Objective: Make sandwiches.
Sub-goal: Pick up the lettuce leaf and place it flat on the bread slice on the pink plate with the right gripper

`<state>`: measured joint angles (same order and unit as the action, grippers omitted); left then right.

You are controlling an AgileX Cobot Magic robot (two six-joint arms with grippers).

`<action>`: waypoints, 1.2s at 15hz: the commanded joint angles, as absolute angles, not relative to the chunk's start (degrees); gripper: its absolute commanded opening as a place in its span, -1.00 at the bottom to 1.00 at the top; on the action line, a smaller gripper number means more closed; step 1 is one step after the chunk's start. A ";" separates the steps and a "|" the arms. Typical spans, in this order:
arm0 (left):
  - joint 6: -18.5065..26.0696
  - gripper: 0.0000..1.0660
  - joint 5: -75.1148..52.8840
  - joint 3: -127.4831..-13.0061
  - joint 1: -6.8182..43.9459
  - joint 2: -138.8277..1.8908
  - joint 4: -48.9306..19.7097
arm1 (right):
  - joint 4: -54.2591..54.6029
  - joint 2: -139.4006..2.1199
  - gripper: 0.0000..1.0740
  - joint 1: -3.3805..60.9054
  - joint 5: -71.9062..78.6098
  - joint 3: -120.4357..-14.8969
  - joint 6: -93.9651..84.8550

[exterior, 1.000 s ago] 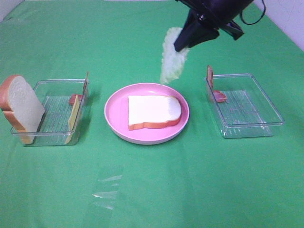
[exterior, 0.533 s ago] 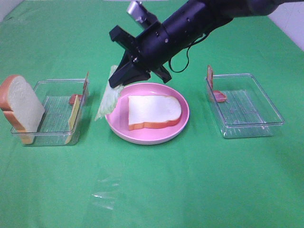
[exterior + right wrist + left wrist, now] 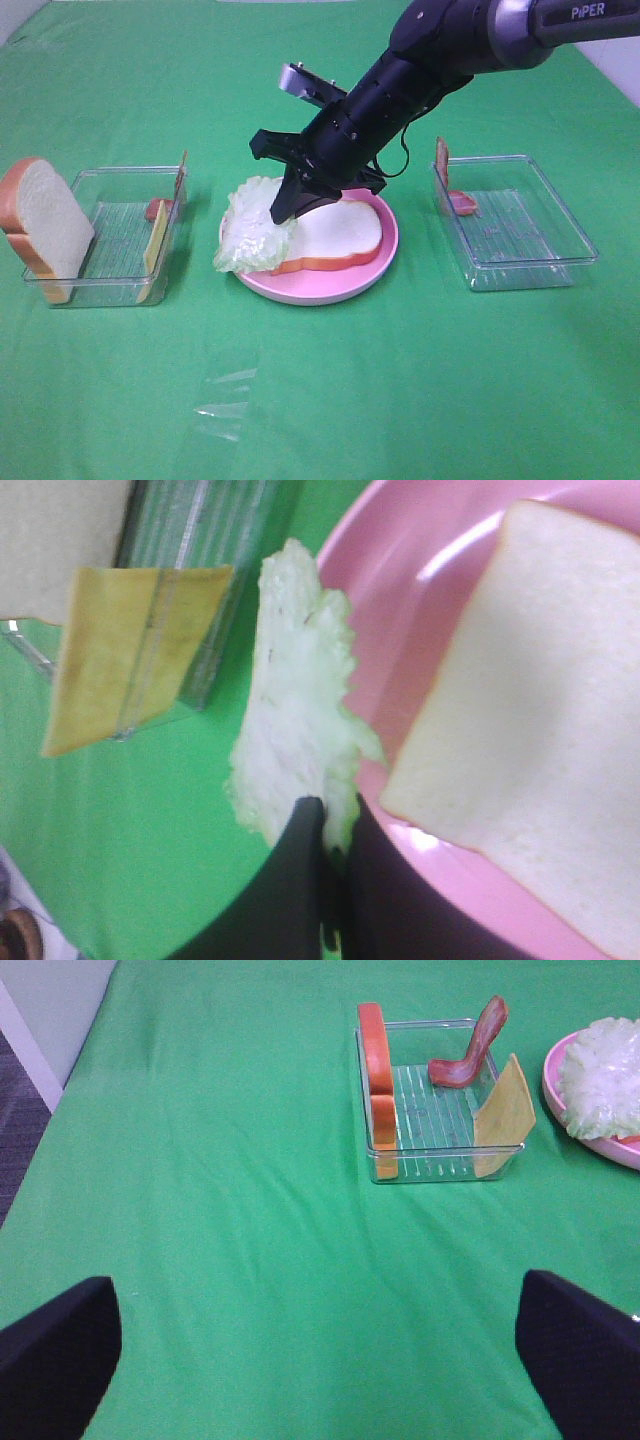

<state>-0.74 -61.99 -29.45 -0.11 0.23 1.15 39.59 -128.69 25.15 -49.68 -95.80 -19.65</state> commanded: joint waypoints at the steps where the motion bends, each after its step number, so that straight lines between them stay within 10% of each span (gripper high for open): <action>1: -0.63 0.88 -61.36 -29.51 0.23 1.38 1.26 | 29.91 -128.17 -1.00 24.98 -49.10 -95.80 -14.32; 14: -0.63 0.88 -61.36 -29.51 0.23 1.38 1.26 | 18.56 -127.54 -0.91 24.98 -49.10 -98.95 -6.13; 18: -0.63 0.88 -61.36 -29.51 0.23 1.38 1.26 | 17.30 -127.37 0.79 25.04 -51.45 -98.95 -4.70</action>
